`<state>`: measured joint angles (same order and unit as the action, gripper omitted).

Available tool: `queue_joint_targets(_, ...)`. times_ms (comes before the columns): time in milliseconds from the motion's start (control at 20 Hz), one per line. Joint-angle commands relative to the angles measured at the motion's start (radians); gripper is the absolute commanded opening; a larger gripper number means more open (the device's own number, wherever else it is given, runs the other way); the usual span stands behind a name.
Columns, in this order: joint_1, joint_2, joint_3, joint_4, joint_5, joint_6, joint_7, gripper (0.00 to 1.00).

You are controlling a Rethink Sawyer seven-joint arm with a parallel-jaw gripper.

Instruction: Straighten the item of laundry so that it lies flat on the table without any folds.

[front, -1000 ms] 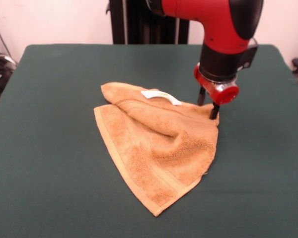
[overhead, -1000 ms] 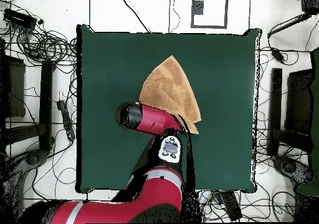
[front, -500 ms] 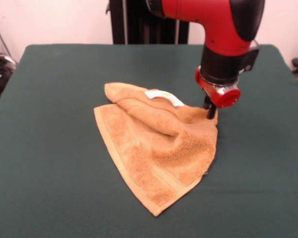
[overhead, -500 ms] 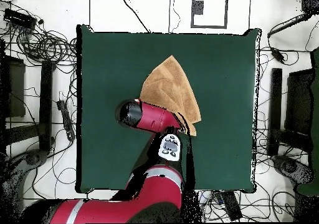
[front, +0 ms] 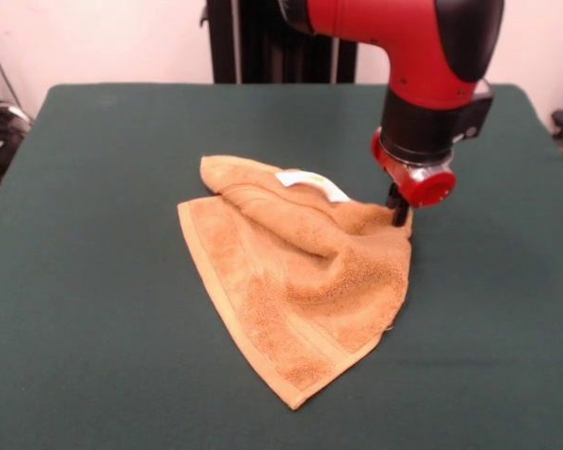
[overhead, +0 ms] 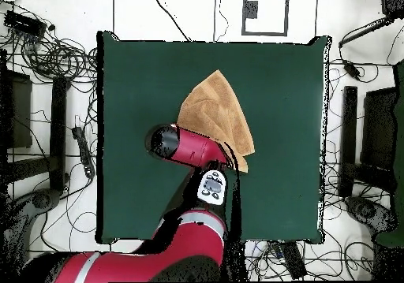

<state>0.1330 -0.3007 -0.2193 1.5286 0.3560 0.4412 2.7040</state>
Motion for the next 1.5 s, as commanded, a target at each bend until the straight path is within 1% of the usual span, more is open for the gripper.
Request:
queue_joint_targets(50,0.083,0.135,0.032,0.03,0.115,0.02,0.315,0.0)
queue_joint_targets(450,0.18,0.109,-0.029,0.022,0.196,0.129,0.389,0.0)
queue_joint_targets(650,0.217,0.092,-0.045,0.021,0.224,0.171,0.412,0.0)
queue_joint_targets(900,0.24,0.081,-0.053,0.021,0.247,0.199,0.432,0.0)
queue_joint_targets(1150,0.238,0.088,-0.05,0.022,0.26,0.185,0.42,0.0)
queue_joint_targets(1500,0.196,0.111,-0.021,0.033,0.257,0.124,0.359,0.0)
